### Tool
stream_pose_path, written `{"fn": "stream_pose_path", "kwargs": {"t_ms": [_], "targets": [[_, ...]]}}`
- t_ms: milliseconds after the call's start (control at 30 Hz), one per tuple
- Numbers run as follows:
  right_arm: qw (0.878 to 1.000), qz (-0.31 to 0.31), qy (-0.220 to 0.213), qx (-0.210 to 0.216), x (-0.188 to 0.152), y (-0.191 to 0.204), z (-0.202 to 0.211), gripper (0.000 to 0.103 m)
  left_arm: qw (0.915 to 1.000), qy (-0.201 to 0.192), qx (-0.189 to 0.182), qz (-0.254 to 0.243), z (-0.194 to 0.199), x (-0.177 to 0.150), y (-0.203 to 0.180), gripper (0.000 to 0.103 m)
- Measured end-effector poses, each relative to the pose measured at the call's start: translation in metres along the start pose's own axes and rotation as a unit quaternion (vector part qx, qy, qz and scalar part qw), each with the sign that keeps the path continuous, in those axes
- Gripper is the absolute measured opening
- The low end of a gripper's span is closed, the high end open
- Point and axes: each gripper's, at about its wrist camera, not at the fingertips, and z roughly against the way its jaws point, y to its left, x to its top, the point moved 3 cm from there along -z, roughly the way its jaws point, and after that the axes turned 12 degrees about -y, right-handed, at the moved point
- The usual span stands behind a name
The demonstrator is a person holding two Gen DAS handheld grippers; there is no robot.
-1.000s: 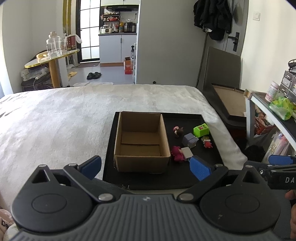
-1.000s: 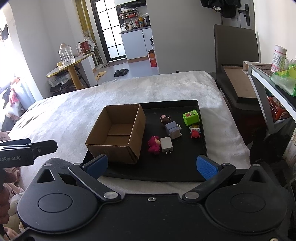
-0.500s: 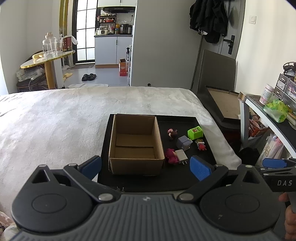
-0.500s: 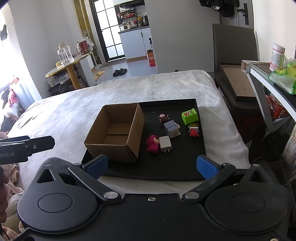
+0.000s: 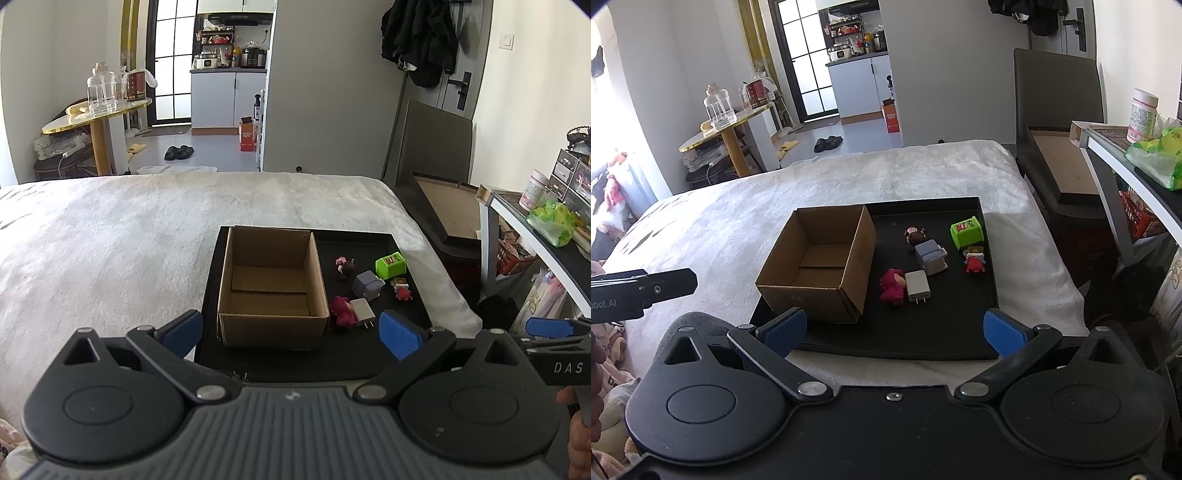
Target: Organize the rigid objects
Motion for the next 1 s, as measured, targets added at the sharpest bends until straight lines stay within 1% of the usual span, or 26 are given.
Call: {"fn": "stream_pose_path", "kwargs": {"t_ms": [400,533,900,1000], "targets": [[1.0,0.002,-0.002,-0.001,-0.003,-0.001,-0.002,0.103,0.9999,0.006,0.007,0.005,-0.003,-0.003,0.004,0.101],[1.0,-0.004,-0.004,0.002,-0.003,-0.002,-0.004,0.103,0.9998,0.0,0.019,0.002,-0.006,-0.003,0.007,0.101],[1.0,-0.007,-0.003,-0.012,-0.008,-0.012,-0.02,0.103,0.9995,0.013,0.029,0.009,-0.026,-0.006,0.018,0.101],[0.999,-0.027,-0.008,-0.016,-0.007,-0.017,-0.023,0.103,0.9994,0.014,0.03,0.006,-0.033,-0.006,0.021,0.101]]}}
